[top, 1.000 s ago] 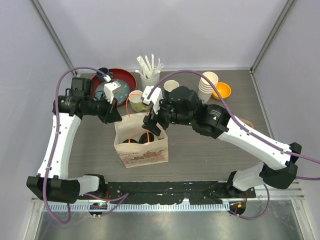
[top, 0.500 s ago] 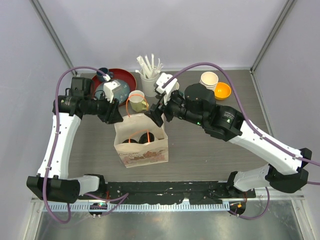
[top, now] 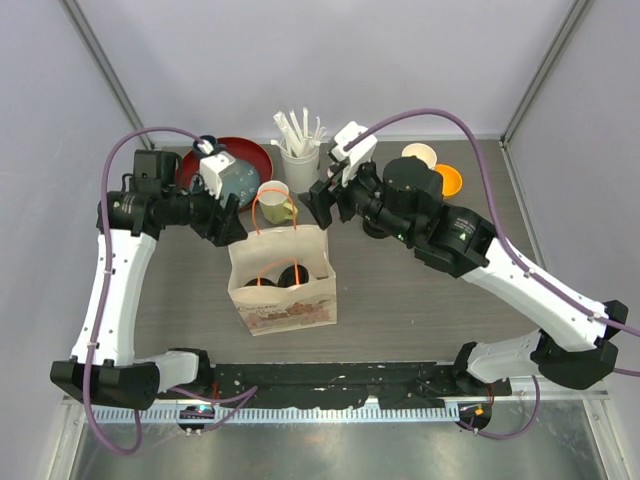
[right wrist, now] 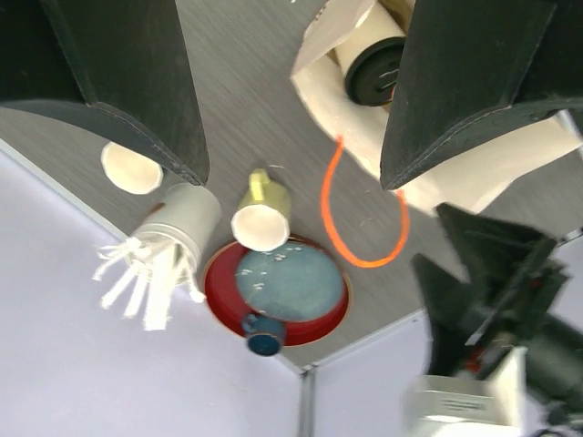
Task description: Pack the takeout coffee
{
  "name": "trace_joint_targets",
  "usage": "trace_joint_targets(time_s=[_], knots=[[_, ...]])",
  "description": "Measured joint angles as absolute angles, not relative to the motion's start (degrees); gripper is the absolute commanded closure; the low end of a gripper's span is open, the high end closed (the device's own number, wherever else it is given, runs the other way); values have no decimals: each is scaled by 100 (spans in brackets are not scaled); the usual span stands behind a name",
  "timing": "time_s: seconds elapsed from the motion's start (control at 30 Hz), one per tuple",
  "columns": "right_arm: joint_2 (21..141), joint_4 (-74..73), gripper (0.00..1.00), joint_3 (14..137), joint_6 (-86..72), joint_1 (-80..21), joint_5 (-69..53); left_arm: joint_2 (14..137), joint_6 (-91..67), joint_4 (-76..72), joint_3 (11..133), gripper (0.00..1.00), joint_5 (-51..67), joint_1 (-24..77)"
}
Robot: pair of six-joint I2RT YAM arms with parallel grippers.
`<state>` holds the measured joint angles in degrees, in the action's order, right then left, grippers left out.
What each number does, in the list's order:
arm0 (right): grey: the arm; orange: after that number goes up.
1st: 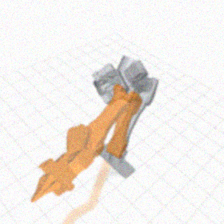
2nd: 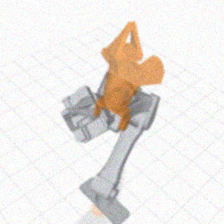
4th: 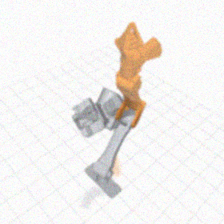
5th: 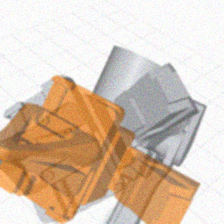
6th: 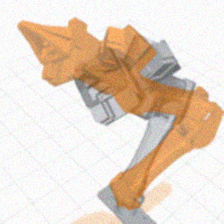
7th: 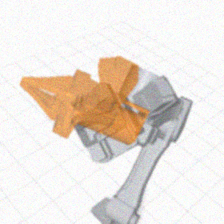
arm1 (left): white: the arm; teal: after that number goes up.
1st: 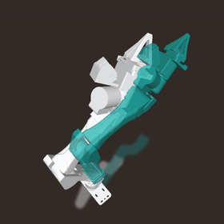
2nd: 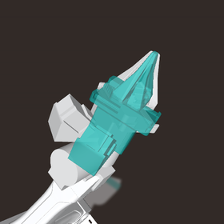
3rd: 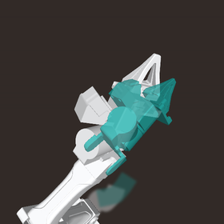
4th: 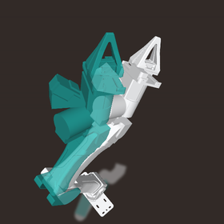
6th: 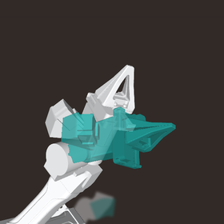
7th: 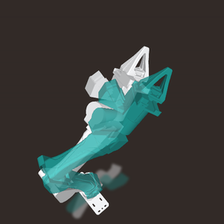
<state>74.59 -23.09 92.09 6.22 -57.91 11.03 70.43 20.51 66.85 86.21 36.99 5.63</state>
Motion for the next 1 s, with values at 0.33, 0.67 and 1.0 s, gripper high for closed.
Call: trace_joint_targets(time_s=[0.33,0.67,1.0], knots=[[7546,-2108,21,9301,-75,-3972,1020,6899,1575,6514,8890,28,3216,563],[8335,-1822,45,9638,-296,-2718,742,6899,1098,6180,8997,24,2443,421],[9974,-1649,56,10344,-117,-2464,-858,7207,891,5793,9100,24,2185,73]])
